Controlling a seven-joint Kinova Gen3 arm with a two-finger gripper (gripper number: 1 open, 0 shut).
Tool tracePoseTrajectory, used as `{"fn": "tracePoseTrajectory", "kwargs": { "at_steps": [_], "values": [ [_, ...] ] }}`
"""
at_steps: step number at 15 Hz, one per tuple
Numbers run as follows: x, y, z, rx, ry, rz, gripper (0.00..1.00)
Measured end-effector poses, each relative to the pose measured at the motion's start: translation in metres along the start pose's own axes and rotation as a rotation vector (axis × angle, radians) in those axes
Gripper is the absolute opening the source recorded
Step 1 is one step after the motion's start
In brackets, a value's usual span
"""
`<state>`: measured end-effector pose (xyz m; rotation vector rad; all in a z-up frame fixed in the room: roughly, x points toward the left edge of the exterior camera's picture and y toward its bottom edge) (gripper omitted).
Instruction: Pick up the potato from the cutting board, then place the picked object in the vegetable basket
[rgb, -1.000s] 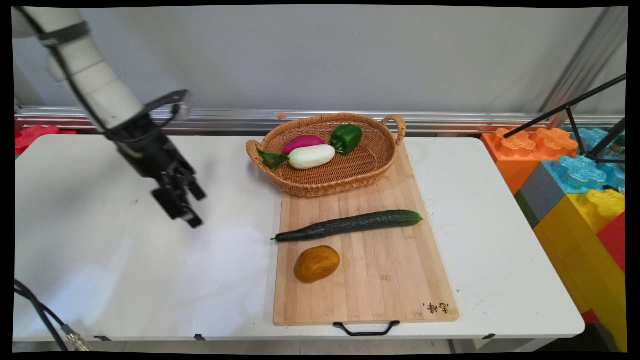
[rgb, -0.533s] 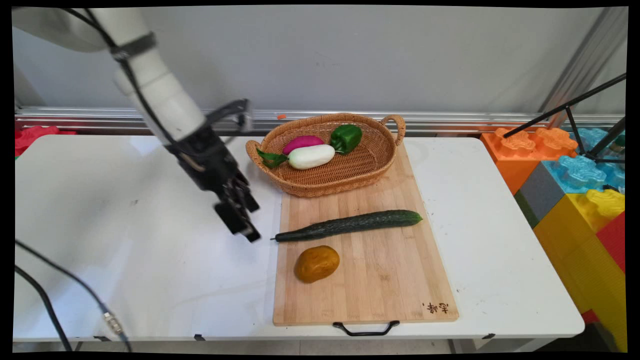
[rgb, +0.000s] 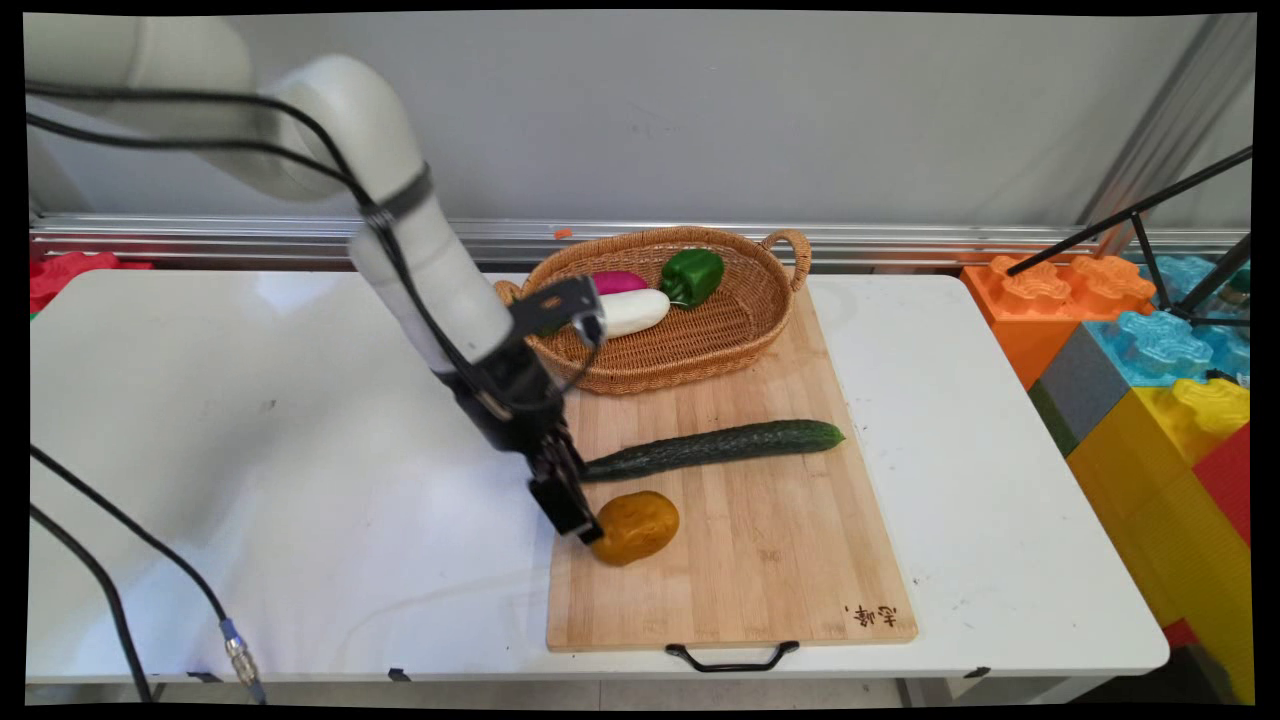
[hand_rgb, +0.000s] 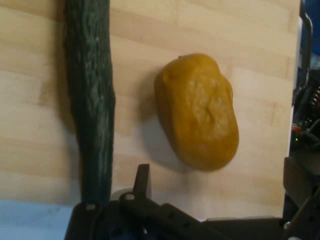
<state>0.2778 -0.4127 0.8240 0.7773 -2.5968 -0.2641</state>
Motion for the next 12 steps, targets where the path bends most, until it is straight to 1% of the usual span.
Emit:
{"fn": "tracePoseTrajectory", "kwargs": {
  "at_steps": [3,8,9,12],
  "values": [
    [0.009,0.004,0.022,0.011,0.009,-0.013,1.00],
    [0.022,0.010,0.054,0.047,0.031,-0.025,1.00],
    [0.024,0.012,0.057,0.050,0.034,-0.024,0.00],
    [0.028,0.018,0.060,0.055,0.041,-0.018,0.00]
  ]
}}
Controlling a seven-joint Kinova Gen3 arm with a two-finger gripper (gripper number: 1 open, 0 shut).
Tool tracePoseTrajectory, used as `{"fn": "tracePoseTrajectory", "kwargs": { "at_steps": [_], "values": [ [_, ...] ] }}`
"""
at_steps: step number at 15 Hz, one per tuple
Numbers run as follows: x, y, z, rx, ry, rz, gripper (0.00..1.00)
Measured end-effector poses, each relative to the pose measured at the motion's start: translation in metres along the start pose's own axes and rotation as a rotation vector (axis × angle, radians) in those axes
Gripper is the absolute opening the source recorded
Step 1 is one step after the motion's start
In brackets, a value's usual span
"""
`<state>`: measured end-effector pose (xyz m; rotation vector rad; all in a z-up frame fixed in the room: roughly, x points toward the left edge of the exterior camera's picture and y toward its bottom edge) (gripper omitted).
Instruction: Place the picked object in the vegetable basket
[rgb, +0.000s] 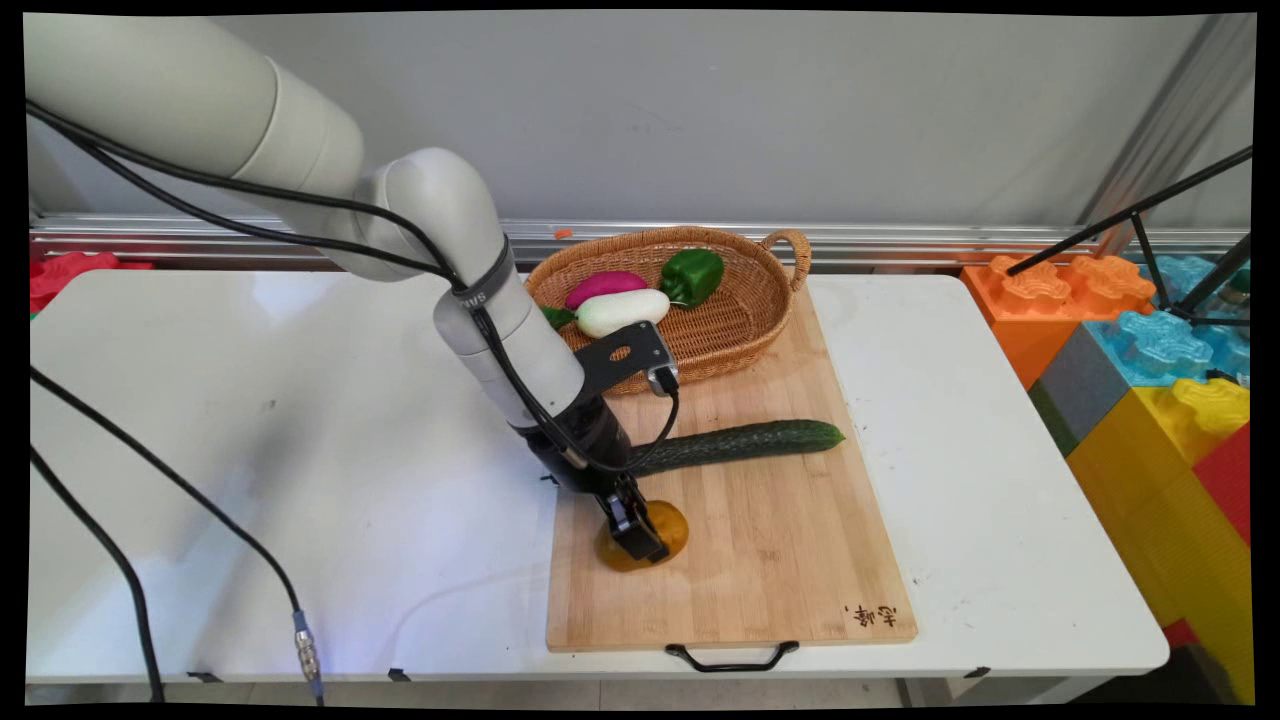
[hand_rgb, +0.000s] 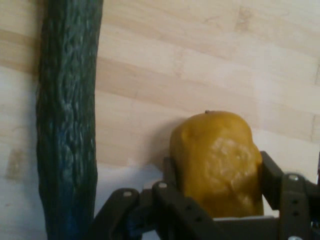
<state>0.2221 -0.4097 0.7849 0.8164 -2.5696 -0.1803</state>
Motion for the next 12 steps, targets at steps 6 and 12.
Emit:
{"fn": "tracePoseTrajectory", "kwargs": {
  "at_steps": [6,12],
  "values": [
    [0.014,0.016,-0.029,-0.008,0.019,0.011,0.00],
    [0.048,0.016,-0.065,0.019,0.074,0.029,0.00]
  ]
}}
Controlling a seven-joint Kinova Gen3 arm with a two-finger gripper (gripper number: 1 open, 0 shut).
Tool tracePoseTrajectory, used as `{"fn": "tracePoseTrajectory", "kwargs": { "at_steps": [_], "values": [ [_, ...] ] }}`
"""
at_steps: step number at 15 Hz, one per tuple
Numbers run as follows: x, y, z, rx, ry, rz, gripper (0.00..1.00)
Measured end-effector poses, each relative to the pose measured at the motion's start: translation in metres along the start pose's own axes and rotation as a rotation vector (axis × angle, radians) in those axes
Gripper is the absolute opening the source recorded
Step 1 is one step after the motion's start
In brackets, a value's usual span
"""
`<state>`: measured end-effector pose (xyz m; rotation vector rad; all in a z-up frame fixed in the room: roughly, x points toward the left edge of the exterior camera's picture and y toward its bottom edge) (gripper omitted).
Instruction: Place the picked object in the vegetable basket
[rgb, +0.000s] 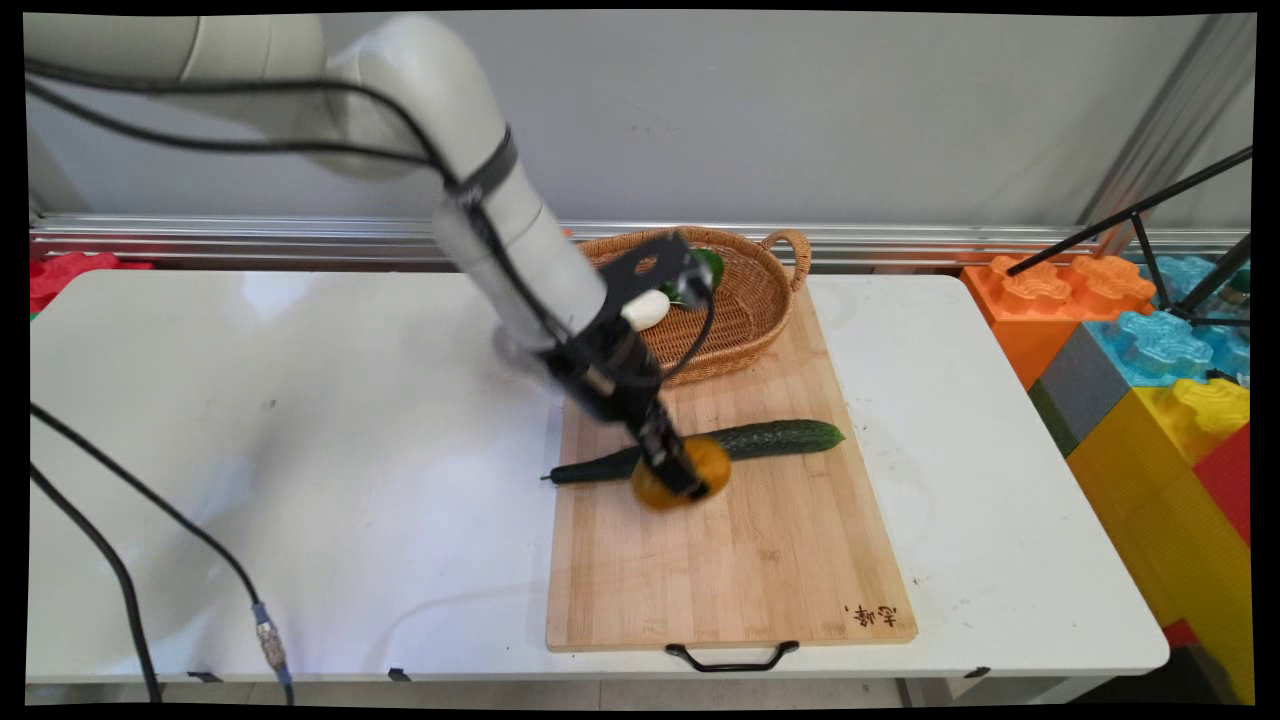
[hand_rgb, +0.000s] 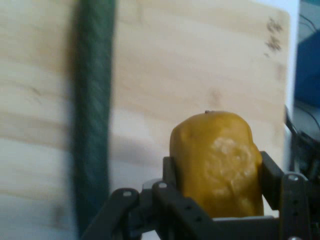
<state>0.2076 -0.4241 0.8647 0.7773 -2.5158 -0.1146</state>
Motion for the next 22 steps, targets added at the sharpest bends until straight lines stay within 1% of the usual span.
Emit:
{"fn": "tracePoseTrajectory", "kwargs": {
  "at_steps": [2,4,5,8,12,13,15,19,20,22],
  "values": [
    [0.021,-0.018,-0.017,0.068,0.041,0.011,0.00],
    [0.039,-0.043,-0.032,0.147,0.081,0.012,0.00],
    [0.048,-0.059,-0.038,0.189,0.102,0.003,0.00],
    [0.060,-0.089,-0.041,0.246,0.133,-0.024,0.00],
    [0.070,-0.124,-0.027,0.287,0.154,-0.061,0.00],
    [0.070,-0.130,-0.022,0.291,0.154,-0.067,0.00],
    [0.069,-0.150,-0.004,0.300,0.153,-0.084,0.00],
    [0.068,-0.175,0.029,0.308,0.155,-0.095,0.00],
    [0.069,-0.179,0.035,0.307,0.156,-0.095,1.00],
    [0.070,-0.182,0.043,0.300,0.161,-0.094,1.00]
  ]
}}
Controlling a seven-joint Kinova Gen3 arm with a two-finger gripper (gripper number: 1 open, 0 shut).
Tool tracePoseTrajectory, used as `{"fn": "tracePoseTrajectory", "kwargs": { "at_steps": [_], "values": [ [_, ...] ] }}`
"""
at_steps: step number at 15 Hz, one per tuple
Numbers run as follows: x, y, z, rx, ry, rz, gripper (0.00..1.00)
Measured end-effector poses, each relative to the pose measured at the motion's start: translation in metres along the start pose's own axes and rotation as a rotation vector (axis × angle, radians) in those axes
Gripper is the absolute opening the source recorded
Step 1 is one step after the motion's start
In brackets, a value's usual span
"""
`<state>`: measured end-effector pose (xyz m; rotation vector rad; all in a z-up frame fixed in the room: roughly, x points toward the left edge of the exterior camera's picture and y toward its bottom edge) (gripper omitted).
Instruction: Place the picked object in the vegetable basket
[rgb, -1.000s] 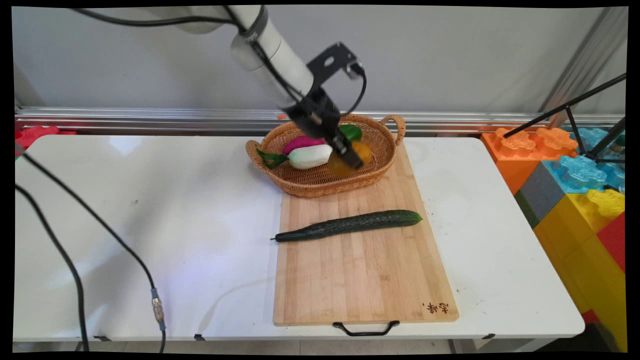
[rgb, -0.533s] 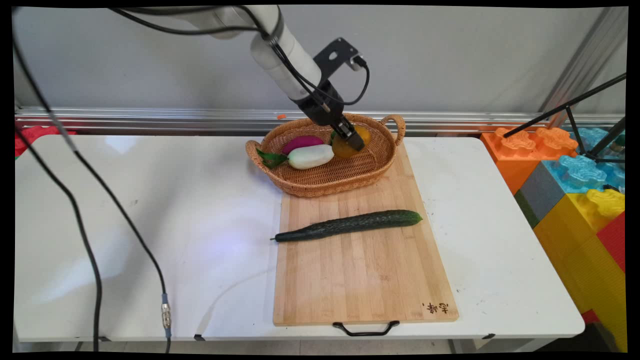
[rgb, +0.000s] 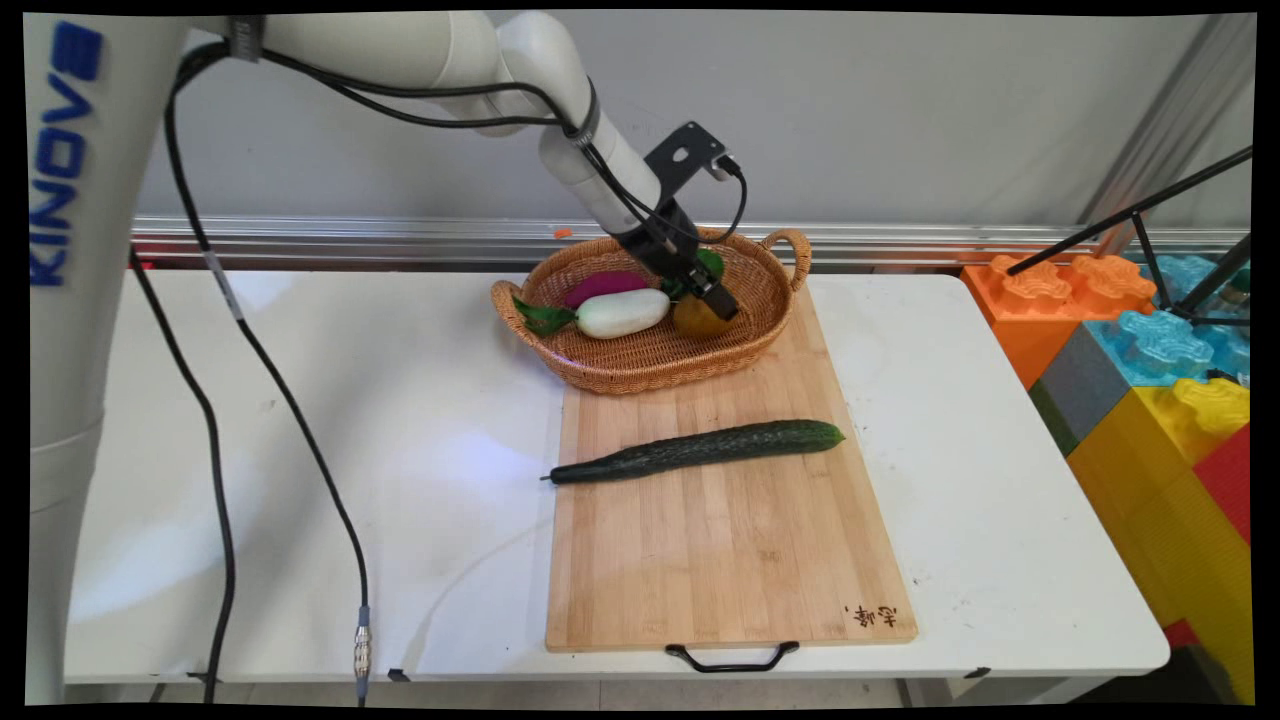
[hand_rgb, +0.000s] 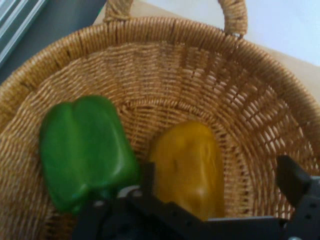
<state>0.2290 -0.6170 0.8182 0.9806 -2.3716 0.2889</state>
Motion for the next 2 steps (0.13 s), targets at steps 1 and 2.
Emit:
{"fn": "tracePoseTrajectory", "kwargs": {
  "at_steps": [1,2],
  "values": [
    [0.0014,0.0010,0.0028,-0.006,0.004,-0.002,1.00],
    [0.0032,0.0021,0.0042,-0.011,0.009,-0.003,1.00]
  ]
}}
